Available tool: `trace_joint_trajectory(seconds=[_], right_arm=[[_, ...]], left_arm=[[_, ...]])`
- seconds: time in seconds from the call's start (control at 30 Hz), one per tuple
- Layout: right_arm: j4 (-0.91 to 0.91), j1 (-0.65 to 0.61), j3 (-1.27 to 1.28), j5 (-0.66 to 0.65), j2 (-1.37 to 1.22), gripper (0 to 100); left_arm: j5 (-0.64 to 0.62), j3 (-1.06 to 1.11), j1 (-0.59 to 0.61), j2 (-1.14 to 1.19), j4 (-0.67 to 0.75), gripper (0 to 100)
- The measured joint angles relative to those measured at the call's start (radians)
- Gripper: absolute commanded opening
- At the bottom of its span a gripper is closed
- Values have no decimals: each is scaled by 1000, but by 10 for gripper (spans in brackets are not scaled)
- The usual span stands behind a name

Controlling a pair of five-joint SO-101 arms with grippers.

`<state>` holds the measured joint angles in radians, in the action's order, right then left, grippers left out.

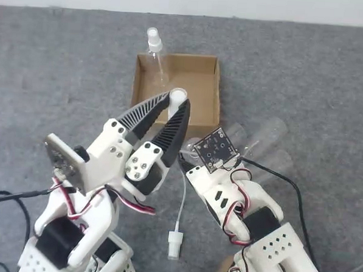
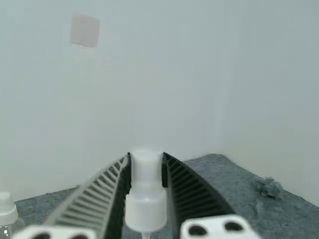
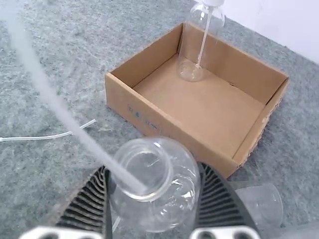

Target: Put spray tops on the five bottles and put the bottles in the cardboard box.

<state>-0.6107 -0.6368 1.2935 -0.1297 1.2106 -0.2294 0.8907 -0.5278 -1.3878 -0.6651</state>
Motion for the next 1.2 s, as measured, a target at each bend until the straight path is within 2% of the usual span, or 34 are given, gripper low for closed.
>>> trace_joint_trajectory(seconds=[0.6, 0.77, 0.93, 1.2], right_arm=[[17, -3, 6, 0, 0, 6], [60, -3, 48, 0, 0, 6], [72, -3, 49, 0, 0, 6], [72, -3, 49, 0, 2, 6]], left_arm=[[184, 11, -29, 0, 26, 14], [216, 11, -104, 0, 26, 14], [229, 11, -203, 0, 26, 14], [192, 9, -236, 0, 23, 14]])
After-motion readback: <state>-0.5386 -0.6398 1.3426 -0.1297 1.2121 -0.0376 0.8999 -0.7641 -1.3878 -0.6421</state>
